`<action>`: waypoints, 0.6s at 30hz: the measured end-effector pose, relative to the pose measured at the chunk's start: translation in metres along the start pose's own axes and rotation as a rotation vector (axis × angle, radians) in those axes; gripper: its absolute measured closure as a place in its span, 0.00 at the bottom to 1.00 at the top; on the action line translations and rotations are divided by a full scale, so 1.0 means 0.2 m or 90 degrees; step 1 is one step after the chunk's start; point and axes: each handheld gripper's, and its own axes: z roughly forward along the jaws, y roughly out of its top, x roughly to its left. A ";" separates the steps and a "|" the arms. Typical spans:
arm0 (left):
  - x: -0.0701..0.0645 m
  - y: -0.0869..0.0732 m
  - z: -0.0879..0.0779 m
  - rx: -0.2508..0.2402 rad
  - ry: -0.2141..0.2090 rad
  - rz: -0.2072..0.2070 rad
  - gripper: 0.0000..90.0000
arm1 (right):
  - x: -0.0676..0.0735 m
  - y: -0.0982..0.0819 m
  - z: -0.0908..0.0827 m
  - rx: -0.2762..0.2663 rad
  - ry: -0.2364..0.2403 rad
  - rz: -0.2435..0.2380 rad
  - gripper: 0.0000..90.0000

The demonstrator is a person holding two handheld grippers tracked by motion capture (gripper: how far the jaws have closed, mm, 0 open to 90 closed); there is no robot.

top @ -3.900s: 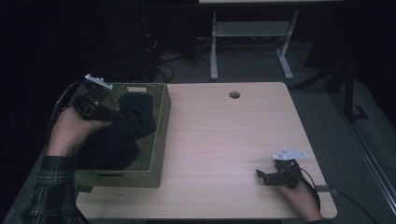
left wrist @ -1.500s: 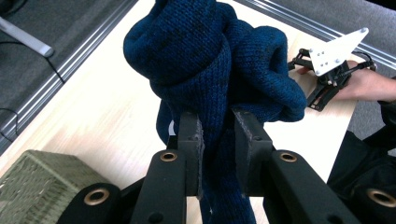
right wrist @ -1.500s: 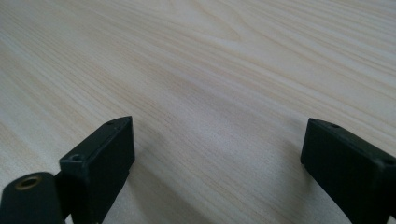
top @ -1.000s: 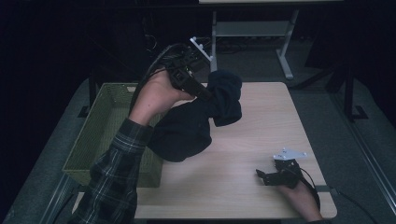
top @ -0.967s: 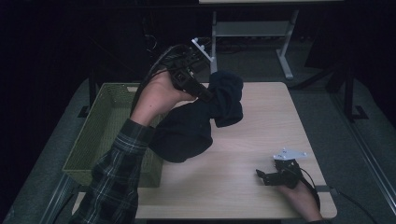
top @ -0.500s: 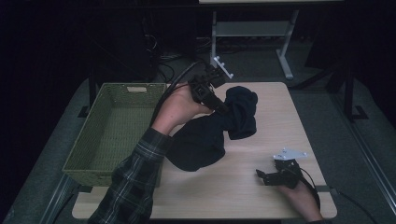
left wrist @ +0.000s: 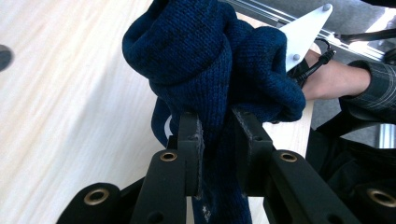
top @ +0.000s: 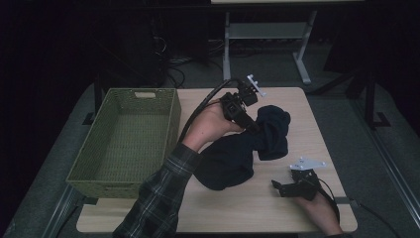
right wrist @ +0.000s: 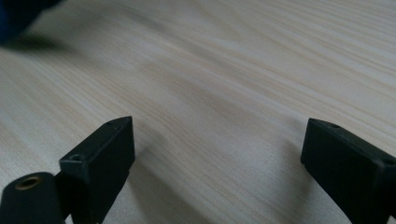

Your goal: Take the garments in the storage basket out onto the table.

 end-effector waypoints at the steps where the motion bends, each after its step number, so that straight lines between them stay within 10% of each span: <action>1: 0.01 0.00 0.02 0.001 -0.003 -0.001 0.83 | 0.00 0.00 0.00 0.000 0.000 0.000 0.11; 18: 0.24 -0.10 0.30 0.013 0.002 -0.035 0.82 | 0.00 0.00 0.00 0.000 0.001 0.003 0.11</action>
